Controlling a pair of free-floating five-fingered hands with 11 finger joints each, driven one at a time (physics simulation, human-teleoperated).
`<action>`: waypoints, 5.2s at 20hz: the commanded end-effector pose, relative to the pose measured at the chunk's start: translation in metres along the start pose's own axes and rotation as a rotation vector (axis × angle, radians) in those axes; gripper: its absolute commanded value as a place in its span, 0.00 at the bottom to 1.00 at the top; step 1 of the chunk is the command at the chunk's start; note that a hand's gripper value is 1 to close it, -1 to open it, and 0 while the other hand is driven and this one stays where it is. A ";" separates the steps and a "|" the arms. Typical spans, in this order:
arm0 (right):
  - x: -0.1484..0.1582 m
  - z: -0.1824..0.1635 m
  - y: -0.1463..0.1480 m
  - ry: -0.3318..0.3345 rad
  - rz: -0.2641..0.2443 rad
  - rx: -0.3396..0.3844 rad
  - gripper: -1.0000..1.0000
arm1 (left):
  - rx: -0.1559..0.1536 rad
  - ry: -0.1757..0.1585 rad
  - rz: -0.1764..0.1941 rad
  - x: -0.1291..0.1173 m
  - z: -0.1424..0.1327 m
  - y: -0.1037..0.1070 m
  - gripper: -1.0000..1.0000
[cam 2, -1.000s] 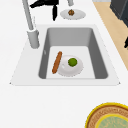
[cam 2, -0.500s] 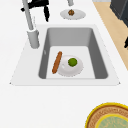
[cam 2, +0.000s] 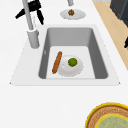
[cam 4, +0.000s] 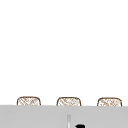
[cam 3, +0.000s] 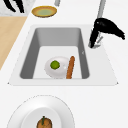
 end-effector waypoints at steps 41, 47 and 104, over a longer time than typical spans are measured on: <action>0.040 -0.051 -0.021 0.090 -0.010 0.696 1.00 | 0.000 0.000 0.000 0.000 0.000 0.000 0.50; 0.056 -0.043 -0.015 0.154 0.101 0.619 1.00 | 0.000 0.000 0.000 0.000 0.000 0.000 0.50; 0.094 -0.023 -0.005 0.622 0.551 0.367 0.00 | 0.000 0.000 0.000 0.000 0.000 0.000 0.50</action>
